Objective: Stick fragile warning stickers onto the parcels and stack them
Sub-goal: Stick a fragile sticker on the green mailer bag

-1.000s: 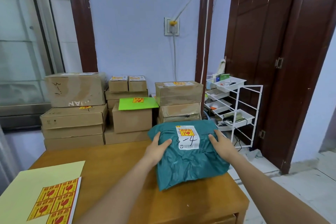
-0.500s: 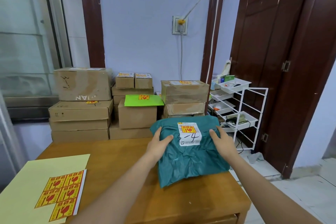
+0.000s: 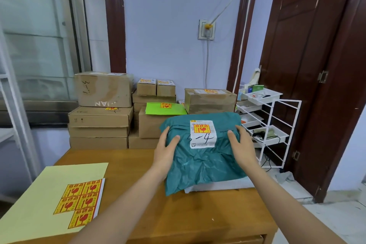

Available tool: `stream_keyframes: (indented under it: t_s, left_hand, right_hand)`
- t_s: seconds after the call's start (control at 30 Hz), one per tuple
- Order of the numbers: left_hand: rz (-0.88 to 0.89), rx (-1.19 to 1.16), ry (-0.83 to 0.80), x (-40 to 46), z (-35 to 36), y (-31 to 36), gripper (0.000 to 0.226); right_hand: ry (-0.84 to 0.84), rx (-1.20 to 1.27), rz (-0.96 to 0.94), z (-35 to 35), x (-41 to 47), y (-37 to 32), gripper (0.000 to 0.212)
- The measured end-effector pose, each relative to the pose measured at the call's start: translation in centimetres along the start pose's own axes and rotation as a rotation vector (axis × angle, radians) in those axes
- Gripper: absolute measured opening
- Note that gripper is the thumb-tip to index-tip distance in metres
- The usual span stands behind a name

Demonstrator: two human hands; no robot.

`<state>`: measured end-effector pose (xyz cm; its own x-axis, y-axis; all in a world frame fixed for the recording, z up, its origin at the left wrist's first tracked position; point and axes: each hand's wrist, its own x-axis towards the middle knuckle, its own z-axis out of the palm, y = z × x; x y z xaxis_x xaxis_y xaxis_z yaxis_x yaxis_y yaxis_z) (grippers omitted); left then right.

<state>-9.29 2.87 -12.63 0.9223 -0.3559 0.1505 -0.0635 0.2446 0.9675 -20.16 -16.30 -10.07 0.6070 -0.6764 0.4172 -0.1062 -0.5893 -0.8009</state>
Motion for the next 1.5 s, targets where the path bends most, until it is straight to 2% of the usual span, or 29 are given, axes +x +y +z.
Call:
stream_keyframes:
  t_s: [0.23,0.4,0.57,0.8,0.93,1.1,1.23,1.37,1.5]
  left_hand:
    - [0.038,-0.133,0.096,-0.8,-4.5,3.4,0.05]
    - [0.115,-0.083,0.155,-0.8,-8.4,5.7,0.036]
    - [0.187,0.033,0.186,0.0,-12.0,8.0,0.041]
    - [0.226,0.02,0.249,1.5,-15.3,10.3,0.029]
    - [0.231,0.031,0.275,2.6,-17.5,10.8,0.046]
    - [0.256,0.033,0.348,4.1,-19.8,11.1,0.048]
    - [0.219,0.01,0.28,4.8,-21.9,11.7,0.062]
    - [0.293,0.057,0.253,5.9,-23.5,12.0,0.061]
    - [0.355,0.142,0.185,6.8,-25.0,12.8,0.083]
  right_hand:
    - [0.017,0.106,-0.071,3.7,-1.0,-4.1,0.044]
    - [-0.042,0.242,-0.067,7.0,-1.9,-7.3,0.048]
    - [-0.07,0.343,-0.073,10.0,-2.1,-10.8,0.047]
    - [-0.125,0.385,-0.094,13.3,-1.5,-14.4,0.052]
    - [-0.172,0.409,-0.136,14.7,-1.1,-15.7,0.056]
    - [-0.248,0.429,-0.19,16.2,-0.7,-17.3,0.065]
    - [-0.313,0.419,-0.221,17.8,0.0,-18.0,0.07]
    - [-0.405,0.436,-0.225,19.5,0.7,-19.0,0.077]
    - [-0.481,0.471,-0.23,21.0,1.7,-20.0,0.078]
